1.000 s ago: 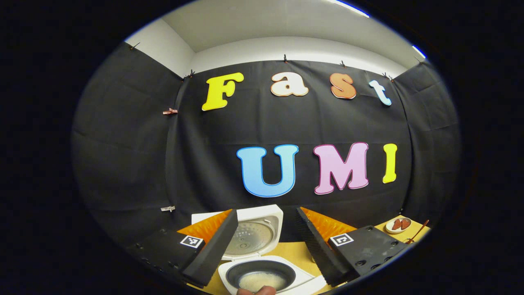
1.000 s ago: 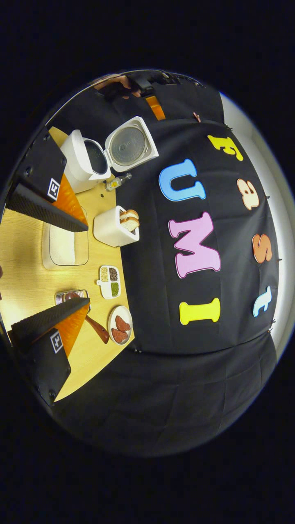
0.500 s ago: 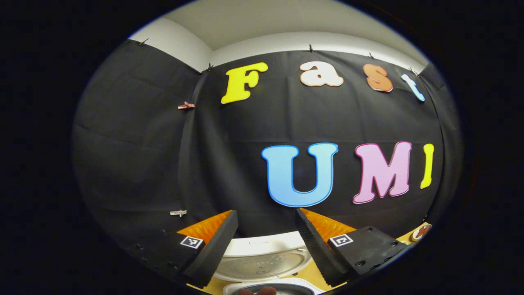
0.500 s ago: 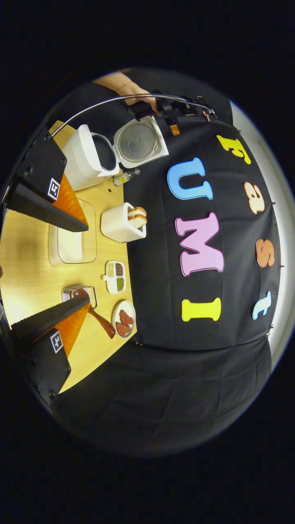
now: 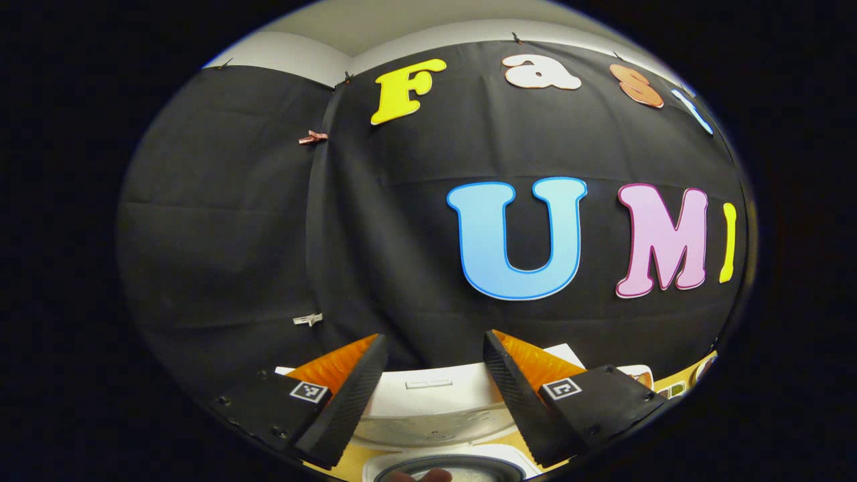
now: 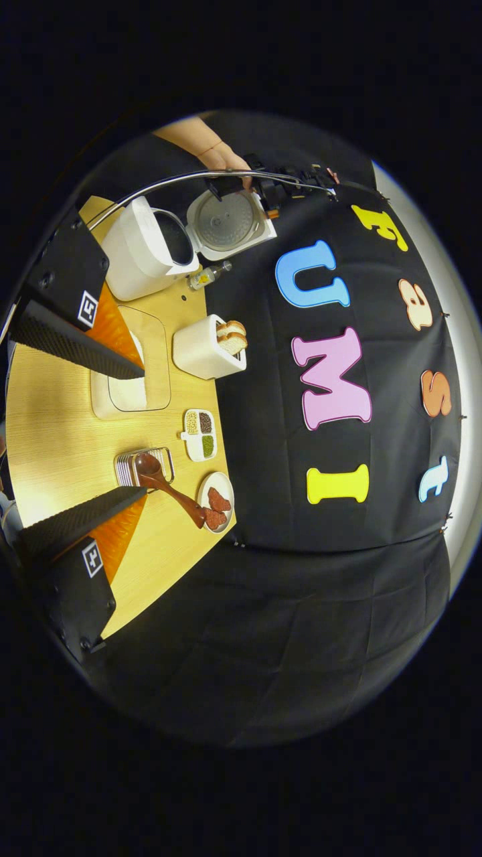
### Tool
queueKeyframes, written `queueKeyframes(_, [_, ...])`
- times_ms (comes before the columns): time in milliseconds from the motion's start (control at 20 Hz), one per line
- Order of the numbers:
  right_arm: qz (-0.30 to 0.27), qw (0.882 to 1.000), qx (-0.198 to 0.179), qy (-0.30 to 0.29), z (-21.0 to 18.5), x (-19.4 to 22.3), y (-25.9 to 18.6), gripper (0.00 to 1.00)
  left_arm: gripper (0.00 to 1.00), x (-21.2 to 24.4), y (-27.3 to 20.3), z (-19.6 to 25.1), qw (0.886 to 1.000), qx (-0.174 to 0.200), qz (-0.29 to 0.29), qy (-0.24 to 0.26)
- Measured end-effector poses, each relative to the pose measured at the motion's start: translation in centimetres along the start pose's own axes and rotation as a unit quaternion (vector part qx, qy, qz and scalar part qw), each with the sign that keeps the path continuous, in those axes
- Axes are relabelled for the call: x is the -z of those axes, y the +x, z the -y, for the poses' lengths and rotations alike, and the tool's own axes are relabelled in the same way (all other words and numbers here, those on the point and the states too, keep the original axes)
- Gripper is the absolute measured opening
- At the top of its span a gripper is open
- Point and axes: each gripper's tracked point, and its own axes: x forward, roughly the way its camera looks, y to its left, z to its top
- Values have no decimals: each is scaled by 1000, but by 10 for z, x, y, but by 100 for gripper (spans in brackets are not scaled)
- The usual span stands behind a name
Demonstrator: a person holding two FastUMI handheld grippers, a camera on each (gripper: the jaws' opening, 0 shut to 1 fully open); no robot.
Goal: Close the left gripper, press the button to open the rice cooker; take a wooden spoon from the chopstick holder with the right hand, scoop a spoonful of rice and pour it into the rice cooker, then put the wooden spoon back into the chopstick holder.
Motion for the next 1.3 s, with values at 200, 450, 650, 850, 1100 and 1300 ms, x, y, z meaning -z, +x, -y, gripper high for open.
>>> queueKeyframes(200, [-2, 1000, -13, 7, 1, -2, 3, 99, 100, 15, -42, 7, 999, 7, -37, -10])
queueKeyframes(450, [-6, 999, -33, 2, 3, -5, 6, 99, 100, 47, -100, 17, 997, -4, -78, -14])
queueKeyframes(650, [-14, 999, -51, -4, 7, -4, 5, 99, 100, 88, -136, 24, 993, -16, -119, -18])
queueKeyframes(850, [-16, 998, -58, -20, 15, -5, -1, 99, 100, 143, -154, 25, 984, -15, -177, -24])
queueKeyframes(1100, [-26, 997, -64, -16, 20, 7, -6, 99, 99, 177, -170, 46, 981, 5, -193, -14])
queueKeyframes(1300, [-28, 997, -64, -20, 23, 12, -14, 99, 99, 222, -180, 45, 971, -2, -240, -15])
